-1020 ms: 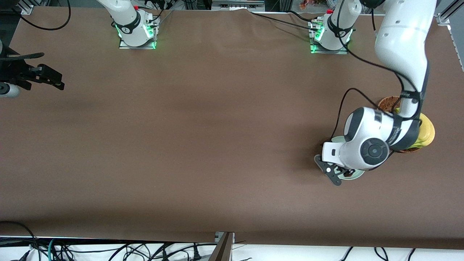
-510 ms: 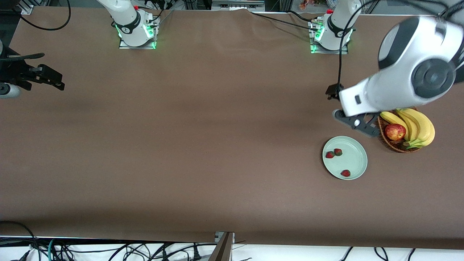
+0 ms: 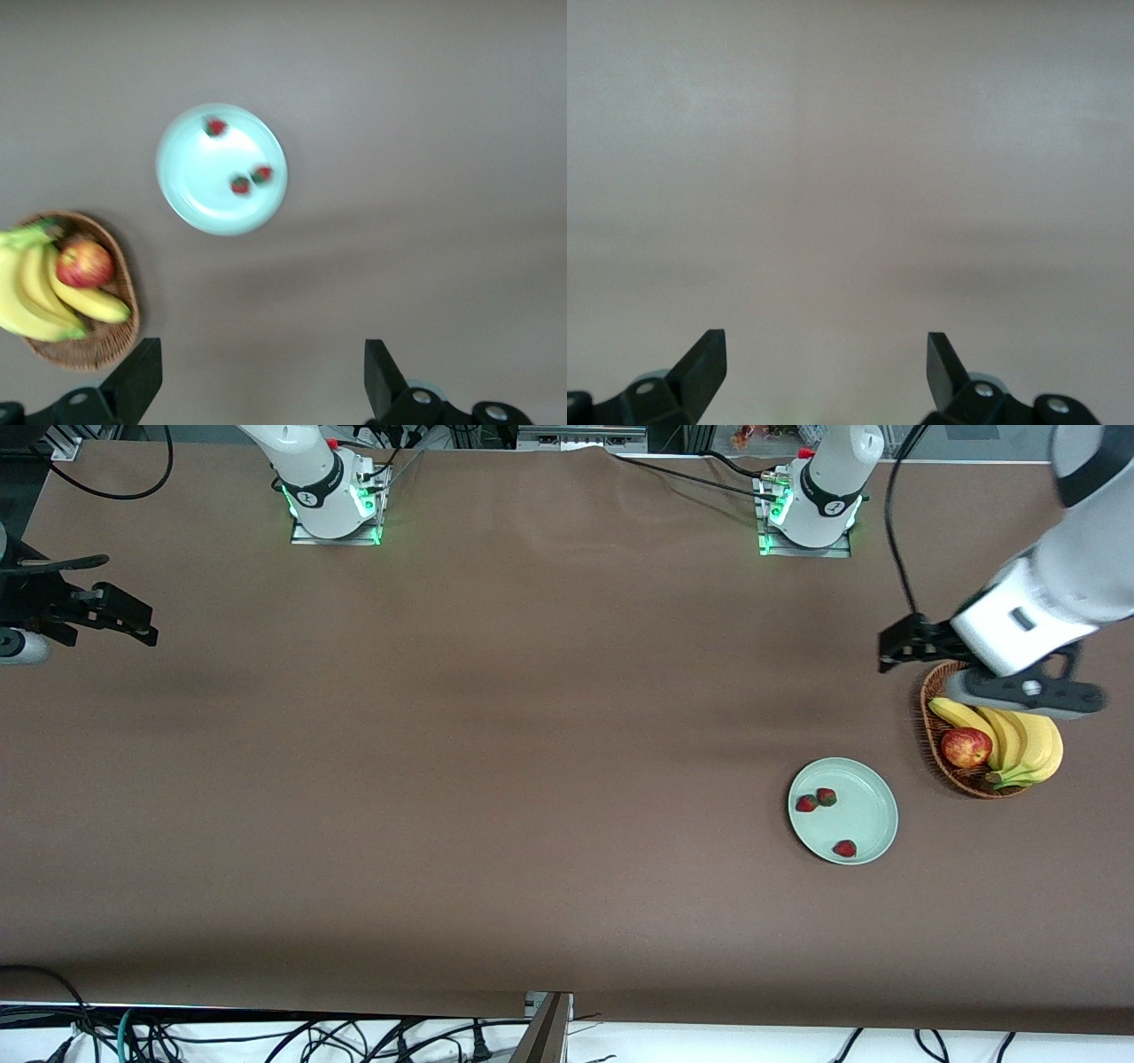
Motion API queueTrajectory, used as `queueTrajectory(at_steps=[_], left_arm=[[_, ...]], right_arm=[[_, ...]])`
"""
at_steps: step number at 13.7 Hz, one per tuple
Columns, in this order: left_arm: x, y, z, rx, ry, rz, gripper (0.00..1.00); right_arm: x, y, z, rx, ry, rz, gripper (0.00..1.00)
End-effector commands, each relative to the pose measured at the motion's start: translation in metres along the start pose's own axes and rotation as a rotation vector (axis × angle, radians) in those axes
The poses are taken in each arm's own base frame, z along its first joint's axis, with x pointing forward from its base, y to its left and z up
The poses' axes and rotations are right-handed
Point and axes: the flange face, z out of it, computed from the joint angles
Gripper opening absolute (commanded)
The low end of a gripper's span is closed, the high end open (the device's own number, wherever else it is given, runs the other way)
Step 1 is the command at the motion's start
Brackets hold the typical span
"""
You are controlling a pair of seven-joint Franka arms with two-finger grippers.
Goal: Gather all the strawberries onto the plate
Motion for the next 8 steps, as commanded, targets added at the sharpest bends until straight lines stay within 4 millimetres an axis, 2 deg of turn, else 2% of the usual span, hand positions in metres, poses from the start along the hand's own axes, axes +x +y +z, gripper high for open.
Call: queueTrajectory(at_steps=[1, 6, 8], left_arm=[[-0.034, -0.029, 0.007, -0.011, 0.055, -0.064, 1.0], [-0.037, -0.048, 0.013, -0.005, 0.022, -0.097, 1.0], [-0.036, -0.057, 0.023, -0.005, -0.005, -0.111, 1.0]], right_arm=[[-0.001, 0.002, -0.004, -0.004, -0.002, -0.011, 1.0], [-0.001, 0.002, -0.004, -0.004, -0.002, -0.011, 1.0], [-0.001, 0.002, -0.004, -0.004, -0.002, -0.011, 1.0]])
